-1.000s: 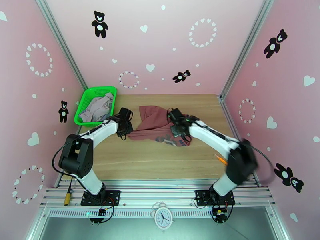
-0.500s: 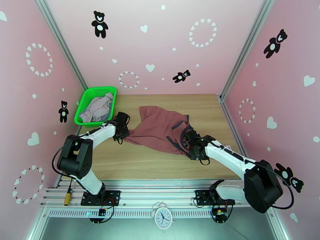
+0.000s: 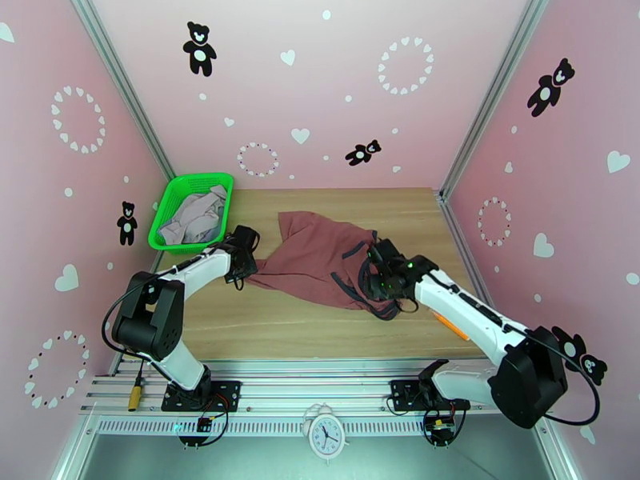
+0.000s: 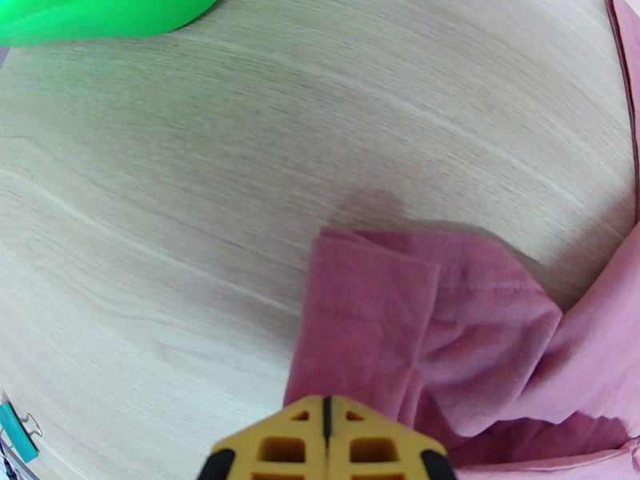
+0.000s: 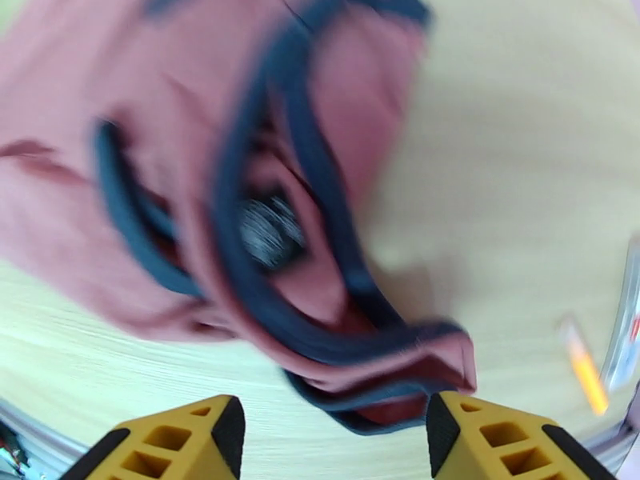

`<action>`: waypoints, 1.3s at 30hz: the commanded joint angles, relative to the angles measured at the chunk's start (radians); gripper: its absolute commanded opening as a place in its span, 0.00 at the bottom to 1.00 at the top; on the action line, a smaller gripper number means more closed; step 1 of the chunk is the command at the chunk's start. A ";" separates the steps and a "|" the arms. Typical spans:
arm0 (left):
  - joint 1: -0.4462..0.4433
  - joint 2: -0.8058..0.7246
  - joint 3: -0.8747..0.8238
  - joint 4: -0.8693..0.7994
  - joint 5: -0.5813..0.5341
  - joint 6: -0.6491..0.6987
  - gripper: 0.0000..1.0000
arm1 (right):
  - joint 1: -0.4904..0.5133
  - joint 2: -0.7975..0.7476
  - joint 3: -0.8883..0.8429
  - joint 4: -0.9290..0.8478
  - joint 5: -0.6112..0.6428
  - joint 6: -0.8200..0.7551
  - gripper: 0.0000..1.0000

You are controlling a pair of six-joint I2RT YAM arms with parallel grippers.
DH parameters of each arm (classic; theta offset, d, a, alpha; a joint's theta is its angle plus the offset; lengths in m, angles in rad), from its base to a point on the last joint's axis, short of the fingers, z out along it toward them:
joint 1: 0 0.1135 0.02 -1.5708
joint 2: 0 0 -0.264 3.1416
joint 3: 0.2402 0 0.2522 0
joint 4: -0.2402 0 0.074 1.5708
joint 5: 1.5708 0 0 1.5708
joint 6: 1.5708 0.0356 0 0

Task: Fold and stack the mixed laundry pile

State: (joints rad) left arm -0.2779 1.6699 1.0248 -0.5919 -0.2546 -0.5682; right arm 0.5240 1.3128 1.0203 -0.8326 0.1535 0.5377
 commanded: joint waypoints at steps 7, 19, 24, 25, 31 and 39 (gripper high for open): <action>-0.003 -0.035 -0.040 0.002 -0.018 0.004 0.00 | 0.005 0.300 0.207 0.092 -0.068 -0.206 0.64; -0.016 -0.083 -0.076 0.000 -0.021 0.002 0.00 | -0.092 0.678 0.477 0.087 0.198 -0.234 0.68; -0.015 -0.091 -0.071 -0.004 -0.025 0.003 0.00 | -0.096 0.764 0.523 0.097 0.103 -0.244 0.44; -0.018 -0.092 -0.068 -0.008 -0.026 0.003 0.00 | -0.096 0.767 0.528 0.094 0.090 -0.240 0.36; -0.018 -0.123 -0.020 -0.050 -0.043 0.016 0.00 | -0.110 0.687 0.597 0.043 0.168 -0.241 0.00; -0.018 -0.066 0.260 -0.135 -0.079 0.083 0.00 | -0.364 0.781 1.136 -0.182 0.158 -0.237 0.00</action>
State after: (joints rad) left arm -0.2913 1.5856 1.2026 -0.6930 -0.2829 -0.5236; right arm 0.2607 2.0659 1.9976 -0.9131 0.2905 0.2924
